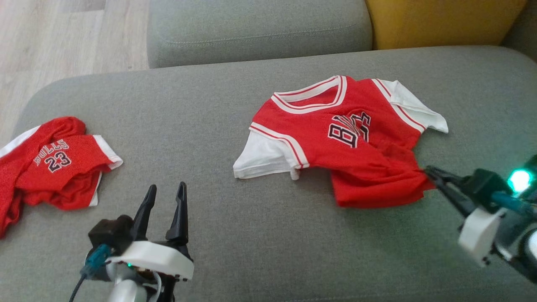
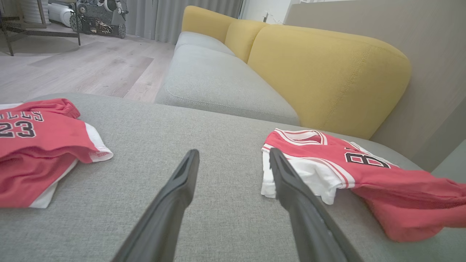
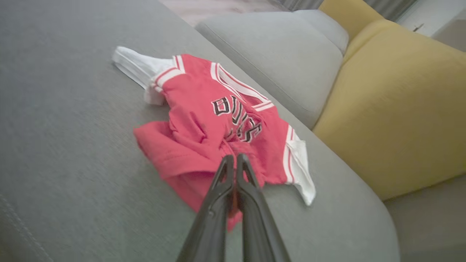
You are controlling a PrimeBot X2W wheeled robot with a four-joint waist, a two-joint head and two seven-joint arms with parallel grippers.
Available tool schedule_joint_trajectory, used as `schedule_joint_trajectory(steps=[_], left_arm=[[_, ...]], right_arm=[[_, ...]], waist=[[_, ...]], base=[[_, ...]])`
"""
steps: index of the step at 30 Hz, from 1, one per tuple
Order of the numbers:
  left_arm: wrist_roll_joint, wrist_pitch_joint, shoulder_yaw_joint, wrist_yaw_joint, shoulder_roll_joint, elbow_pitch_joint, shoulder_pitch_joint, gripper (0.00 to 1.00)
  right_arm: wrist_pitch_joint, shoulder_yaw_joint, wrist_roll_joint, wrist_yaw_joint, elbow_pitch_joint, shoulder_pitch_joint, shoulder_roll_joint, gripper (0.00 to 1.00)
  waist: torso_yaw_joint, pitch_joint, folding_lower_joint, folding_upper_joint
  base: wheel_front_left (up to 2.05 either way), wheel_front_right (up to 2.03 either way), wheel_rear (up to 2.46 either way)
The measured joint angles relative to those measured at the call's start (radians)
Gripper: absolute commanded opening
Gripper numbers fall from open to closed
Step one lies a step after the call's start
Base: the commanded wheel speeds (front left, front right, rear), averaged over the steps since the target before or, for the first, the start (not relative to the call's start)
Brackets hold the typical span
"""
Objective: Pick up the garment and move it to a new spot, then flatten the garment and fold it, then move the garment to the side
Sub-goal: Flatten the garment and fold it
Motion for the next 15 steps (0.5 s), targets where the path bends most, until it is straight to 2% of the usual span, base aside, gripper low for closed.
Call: schedule_joint_trajectory(steps=[4, 5, 6, 10, 13, 15], left_arm=[[0.000, 0.000, -0.006, 0.001, 0.000, 0.000, 0.000, 1.00], [0.000, 0.000, -0.011, 0.001, 0.000, -0.001, 0.000, 1.00], [-0.001, 0.000, -0.016, 0.001, 0.000, -0.001, 0.000, 1.00], [-0.001, 0.000, -0.028, 0.001, 0.000, -0.001, 0.000, 1.00], [-0.001, 0.000, -0.028, 0.001, 0.000, -0.001, 0.000, 1.00], [0.000, 0.000, -0.028, 0.001, 0.001, -0.001, -0.001, 1.00]], right_arm=[[0.041, -0.130, -0.074, 0.000, 0.024, 0.054, 0.012, 0.00], [0.061, -0.170, -0.075, 0.000, 0.041, 0.071, 0.034, 0.26], [0.072, -0.196, -0.083, 0.000, 0.051, 0.092, 0.057, 1.00], [0.130, -0.320, -0.159, 0.000, 0.095, 0.180, 0.184, 1.00], [0.156, -0.479, -0.261, 0.000, 0.113, 0.211, 0.287, 1.00], [0.144, -0.596, -0.333, 0.000, 0.080, 0.211, 0.378, 1.00]], waist=[[-0.003, 0.001, 0.0000, 0.0000], [-0.003, 0.001, 0.0000, 0.0000], [-0.003, 0.001, 0.0000, 0.0000], [-0.003, 0.003, 0.0000, 0.0000], [-0.005, 0.007, 0.0000, 0.0000], [-0.007, 0.012, 0.0000, 0.0000]], base=[[0.00, 0.00, 0.00], [0.00, 0.00, 0.00], [0.00, 0.00, 0.00], [0.00, 0.00, 0.00], [0.00, 0.00, 0.00], [0.00, 0.00, 0.00]])
